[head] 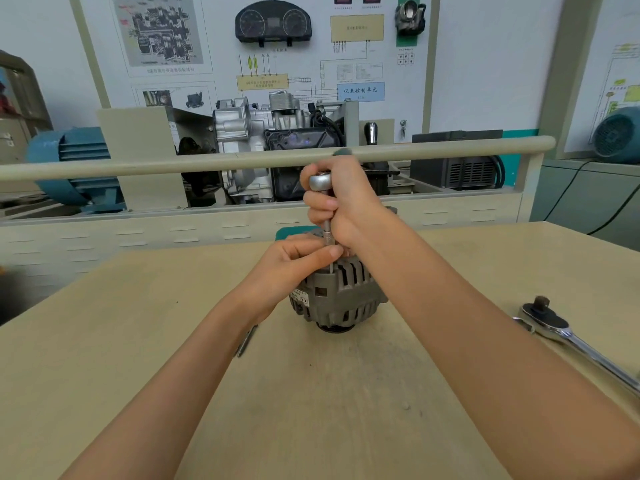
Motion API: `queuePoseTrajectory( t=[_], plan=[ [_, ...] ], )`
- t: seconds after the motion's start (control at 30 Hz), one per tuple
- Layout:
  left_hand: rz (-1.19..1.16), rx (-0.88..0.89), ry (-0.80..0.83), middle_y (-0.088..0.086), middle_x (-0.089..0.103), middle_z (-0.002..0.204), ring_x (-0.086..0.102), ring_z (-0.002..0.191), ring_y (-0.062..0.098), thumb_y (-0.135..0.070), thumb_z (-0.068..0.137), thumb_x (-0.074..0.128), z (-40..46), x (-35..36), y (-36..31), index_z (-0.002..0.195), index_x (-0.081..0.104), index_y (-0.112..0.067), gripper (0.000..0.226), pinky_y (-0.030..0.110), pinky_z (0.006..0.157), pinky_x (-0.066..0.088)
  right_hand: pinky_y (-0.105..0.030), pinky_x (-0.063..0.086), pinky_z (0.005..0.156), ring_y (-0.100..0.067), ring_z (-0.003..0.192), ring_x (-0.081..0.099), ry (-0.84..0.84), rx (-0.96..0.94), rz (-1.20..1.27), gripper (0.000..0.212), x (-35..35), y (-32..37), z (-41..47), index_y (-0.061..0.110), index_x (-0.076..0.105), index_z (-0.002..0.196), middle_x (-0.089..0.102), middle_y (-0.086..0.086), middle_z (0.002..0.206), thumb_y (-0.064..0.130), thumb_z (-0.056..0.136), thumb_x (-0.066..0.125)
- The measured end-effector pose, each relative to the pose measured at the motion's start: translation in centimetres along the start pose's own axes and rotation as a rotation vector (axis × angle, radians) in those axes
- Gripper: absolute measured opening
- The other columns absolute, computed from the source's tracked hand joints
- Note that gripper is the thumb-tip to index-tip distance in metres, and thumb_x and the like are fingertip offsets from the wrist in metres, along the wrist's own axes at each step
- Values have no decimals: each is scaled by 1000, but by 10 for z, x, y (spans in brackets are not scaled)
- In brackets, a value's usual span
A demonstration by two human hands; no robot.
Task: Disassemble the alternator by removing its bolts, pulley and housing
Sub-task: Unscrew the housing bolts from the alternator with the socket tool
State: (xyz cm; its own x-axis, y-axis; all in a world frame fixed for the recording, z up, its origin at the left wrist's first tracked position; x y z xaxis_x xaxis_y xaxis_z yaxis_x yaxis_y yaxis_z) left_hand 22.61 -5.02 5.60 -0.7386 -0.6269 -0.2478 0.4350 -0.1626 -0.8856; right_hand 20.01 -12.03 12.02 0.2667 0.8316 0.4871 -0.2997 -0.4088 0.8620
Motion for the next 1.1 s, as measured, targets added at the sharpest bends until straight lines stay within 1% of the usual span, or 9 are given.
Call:
queuePoseTrajectory(
  t=[0.1, 0.23, 0.37, 0.47, 0.57, 0.63, 0.77, 0.93, 1.1],
  plan=[
    [-13, -19, 40, -2, 74, 94, 67, 84, 6, -38, 78, 60, 1, 1, 0, 94, 75, -23, 26, 12, 66, 49, -14, 9, 30, -2, 24, 17, 157, 110, 31, 32, 5, -1, -1, 14, 43, 62, 48, 9, 47, 9, 92, 33],
    [-30, -30, 77, 0, 73, 107, 67, 101, 13, -39, 80, 59, 0, 0, 0, 106, 72, -22, 33, 16, 80, 52, -13, 10, 28, -1, 23, 17, 236, 164, 97, 31, 5, -3, 0, 14, 42, 62, 48, 9, 47, 9, 92, 34],
    [-11, -6, 27, -2, 73, 103, 67, 96, 9, -38, 79, 60, 0, -1, 0, 97, 76, -24, 27, 14, 76, 51, -13, 10, 28, -2, 23, 18, 296, 215, 128, 30, 6, -4, -2, 15, 42, 65, 49, 10, 47, 12, 94, 34],
    [-33, 2, 7, -6, 71, 92, 66, 87, 6, -38, 75, 62, 0, -1, 0, 86, 77, -28, 21, 13, 70, 49, -14, 12, 28, -2, 23, 19, 92, 113, 91, 29, 1, -3, 0, 13, 44, 65, 49, 8, 50, 9, 93, 34],
    [-3, 8, -14, -9, 70, 86, 64, 83, 6, -40, 72, 61, 1, -1, 0, 75, 78, -35, 17, 12, 68, 48, -12, 18, 29, -4, 23, 28, -242, -174, 102, 16, -10, 3, -3, 8, 43, 89, 50, 0, 61, 5, 94, 29],
    [11, 12, -31, -11, 71, 84, 64, 82, 6, -40, 72, 61, 2, -1, 0, 73, 77, -36, 17, 12, 69, 47, -12, 19, 29, -4, 24, 28, -295, -247, 139, 14, -13, 5, -5, 10, 40, 95, 50, -2, 63, 3, 94, 27],
    [-34, 1, 13, -5, 74, 89, 67, 82, 6, -38, 75, 62, 1, 1, 1, 90, 75, -25, 24, 12, 67, 49, -13, 13, 28, -4, 23, 19, -21, 13, 40, 30, -2, 1, -3, 13, 43, 67, 48, 5, 50, 8, 93, 30],
    [-27, -22, 66, 11, 71, 108, 67, 99, 17, -38, 82, 57, 0, 0, 1, 109, 71, -15, 38, 18, 80, 52, -13, 11, 27, -2, 22, 19, 317, 240, 100, 27, 10, -5, -3, 17, 42, 70, 48, 10, 44, 14, 95, 34],
    [-18, 8, 34, 10, 70, 104, 66, 90, 12, -38, 79, 60, -1, 0, -2, 92, 76, -26, 24, 15, 74, 50, -15, 15, 28, -3, 25, 20, 80, 67, 75, 31, 2, -1, -5, 15, 44, 65, 48, 9, 47, 12, 94, 34]
  ],
)
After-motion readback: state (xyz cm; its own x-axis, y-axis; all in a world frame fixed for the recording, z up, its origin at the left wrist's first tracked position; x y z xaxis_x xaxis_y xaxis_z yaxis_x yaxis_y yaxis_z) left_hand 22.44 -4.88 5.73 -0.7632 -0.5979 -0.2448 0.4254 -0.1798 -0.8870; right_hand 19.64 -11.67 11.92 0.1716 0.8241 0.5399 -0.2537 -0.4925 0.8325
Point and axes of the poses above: each hand's wrist, its own z-axis towards the middle knuckle, its own x-axis out of the palm, y = z × x, the point moved 6 cm from there along z, towards the middle knuckle
